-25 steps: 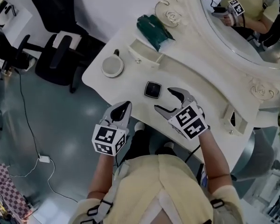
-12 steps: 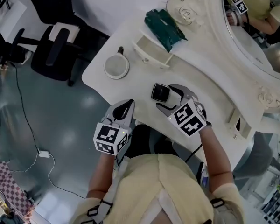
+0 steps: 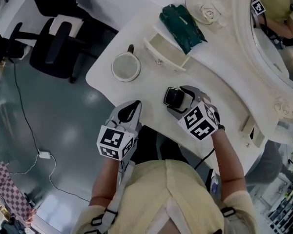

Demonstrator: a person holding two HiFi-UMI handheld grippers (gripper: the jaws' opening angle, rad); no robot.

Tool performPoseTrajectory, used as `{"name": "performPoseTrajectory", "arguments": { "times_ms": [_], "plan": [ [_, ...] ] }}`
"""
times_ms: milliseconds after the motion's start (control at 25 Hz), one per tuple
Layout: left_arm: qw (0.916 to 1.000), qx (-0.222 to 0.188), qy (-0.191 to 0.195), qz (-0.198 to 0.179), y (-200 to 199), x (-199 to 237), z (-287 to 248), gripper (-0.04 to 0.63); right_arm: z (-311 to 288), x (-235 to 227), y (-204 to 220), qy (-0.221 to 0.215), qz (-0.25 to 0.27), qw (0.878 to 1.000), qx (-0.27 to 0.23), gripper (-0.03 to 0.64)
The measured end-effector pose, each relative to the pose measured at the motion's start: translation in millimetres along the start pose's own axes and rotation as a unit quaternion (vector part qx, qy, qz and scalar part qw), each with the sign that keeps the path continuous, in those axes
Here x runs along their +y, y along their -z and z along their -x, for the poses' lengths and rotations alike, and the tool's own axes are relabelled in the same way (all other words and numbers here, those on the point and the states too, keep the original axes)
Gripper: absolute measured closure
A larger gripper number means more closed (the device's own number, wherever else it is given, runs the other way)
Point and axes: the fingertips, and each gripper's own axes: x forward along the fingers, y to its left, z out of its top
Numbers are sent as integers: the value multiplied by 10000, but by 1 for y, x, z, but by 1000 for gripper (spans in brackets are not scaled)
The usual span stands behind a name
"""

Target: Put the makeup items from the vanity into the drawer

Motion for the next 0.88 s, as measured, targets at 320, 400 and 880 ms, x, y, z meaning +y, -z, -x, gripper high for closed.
{"name": "performPoseTrajectory", "arguments": {
  "times_ms": [320,400,880],
  "plan": [
    [10000,76,32,-10,2,3,-5,594,-6,1,1,-227,-64,9997,84,272],
    [9999,90,45,-17,2,4,-6,594,-6,1,1,-252,-87,9996,87,276],
    [9996,143,209,-93,-1,0,-14,594,-5,1,3,-238,-246,9992,186,284]
  ]
}}
